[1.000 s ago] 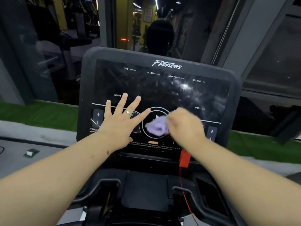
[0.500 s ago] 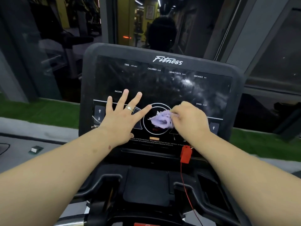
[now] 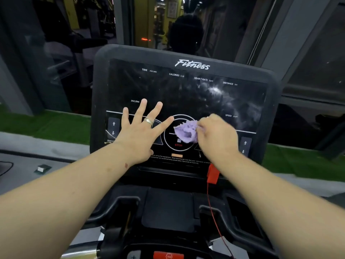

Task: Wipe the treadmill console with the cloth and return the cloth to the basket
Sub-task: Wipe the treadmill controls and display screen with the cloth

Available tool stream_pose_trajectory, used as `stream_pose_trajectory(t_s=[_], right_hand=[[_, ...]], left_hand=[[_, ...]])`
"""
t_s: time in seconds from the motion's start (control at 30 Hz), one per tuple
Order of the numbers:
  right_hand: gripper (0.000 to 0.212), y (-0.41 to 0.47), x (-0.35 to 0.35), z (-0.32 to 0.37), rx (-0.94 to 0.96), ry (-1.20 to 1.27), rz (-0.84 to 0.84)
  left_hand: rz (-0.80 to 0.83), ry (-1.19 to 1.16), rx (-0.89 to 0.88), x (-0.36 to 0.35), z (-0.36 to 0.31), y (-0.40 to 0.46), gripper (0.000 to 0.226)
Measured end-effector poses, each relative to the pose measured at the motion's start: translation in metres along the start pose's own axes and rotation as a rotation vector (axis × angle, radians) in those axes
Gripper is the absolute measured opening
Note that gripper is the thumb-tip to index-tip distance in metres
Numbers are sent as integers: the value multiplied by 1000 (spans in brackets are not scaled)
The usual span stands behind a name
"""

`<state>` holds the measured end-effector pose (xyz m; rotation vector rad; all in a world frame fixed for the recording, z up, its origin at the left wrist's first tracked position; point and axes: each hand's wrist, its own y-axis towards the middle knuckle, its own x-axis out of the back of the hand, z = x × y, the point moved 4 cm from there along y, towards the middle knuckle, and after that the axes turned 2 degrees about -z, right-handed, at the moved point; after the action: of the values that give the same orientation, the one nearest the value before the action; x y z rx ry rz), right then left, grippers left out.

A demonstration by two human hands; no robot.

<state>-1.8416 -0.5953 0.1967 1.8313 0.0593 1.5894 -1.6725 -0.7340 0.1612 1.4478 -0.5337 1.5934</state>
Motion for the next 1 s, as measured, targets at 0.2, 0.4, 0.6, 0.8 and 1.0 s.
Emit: stream_pose_trajectory(t_s=[0.2,0.4,0.6,0.8,1.0], right_hand=[[14,-63,-47,37,403,-3,236],[12,-26,-26,18,318,-65,186],[17,-49,-63,87,474,40,198],[7,-52,-53,23,390,-81,351],[26,-45,-58,85,425,33,176]], left_hand=[[-22,2,2,1,1,-3,128],[-16,-1,5,3,1,-2,126],[-24,17,1,1,2,-2,127],[-29,-2,-3,1,3,-2,128],[-20,-3,1,-1,2,-2,128]])
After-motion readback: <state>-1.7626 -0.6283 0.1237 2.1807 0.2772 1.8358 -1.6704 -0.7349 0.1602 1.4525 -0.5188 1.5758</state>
